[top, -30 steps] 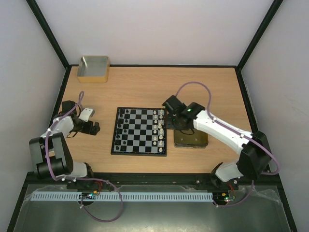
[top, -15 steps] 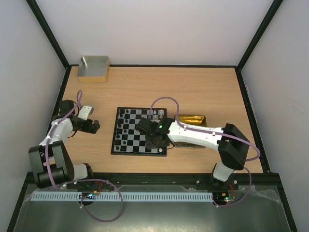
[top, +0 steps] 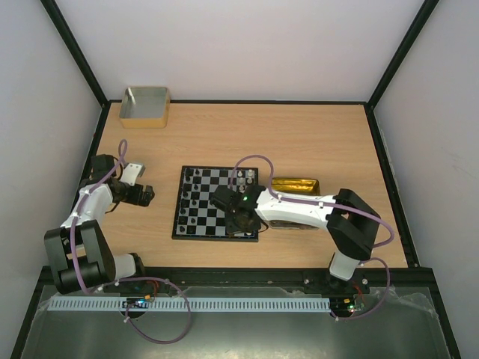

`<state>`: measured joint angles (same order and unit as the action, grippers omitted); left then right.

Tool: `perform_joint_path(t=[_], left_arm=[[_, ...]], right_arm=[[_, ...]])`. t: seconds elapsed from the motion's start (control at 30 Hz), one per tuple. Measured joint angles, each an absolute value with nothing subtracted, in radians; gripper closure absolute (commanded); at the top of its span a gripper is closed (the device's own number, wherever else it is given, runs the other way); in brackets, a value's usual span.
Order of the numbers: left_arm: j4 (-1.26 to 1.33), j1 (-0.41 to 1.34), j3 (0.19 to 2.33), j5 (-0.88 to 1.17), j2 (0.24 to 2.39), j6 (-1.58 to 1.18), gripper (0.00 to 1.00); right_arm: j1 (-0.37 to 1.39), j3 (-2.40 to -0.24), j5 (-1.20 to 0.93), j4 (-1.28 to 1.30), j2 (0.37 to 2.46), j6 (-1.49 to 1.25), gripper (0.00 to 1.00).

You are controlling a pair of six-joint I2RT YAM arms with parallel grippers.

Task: Set up the chess pieces on the board
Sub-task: Place the chess piece on the chessboard.

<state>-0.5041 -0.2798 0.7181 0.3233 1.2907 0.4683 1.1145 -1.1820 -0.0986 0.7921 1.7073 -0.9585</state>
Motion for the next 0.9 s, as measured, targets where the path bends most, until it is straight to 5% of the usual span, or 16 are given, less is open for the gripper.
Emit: perform_joint_path(t=[0.9], left_arm=[[-0.504,-0.280,0.718,0.330,1.291,0.467,0.01]], right_arm=[[1.113,-1.162,-0.094,0.772,1.742,-0.957,0.87]])
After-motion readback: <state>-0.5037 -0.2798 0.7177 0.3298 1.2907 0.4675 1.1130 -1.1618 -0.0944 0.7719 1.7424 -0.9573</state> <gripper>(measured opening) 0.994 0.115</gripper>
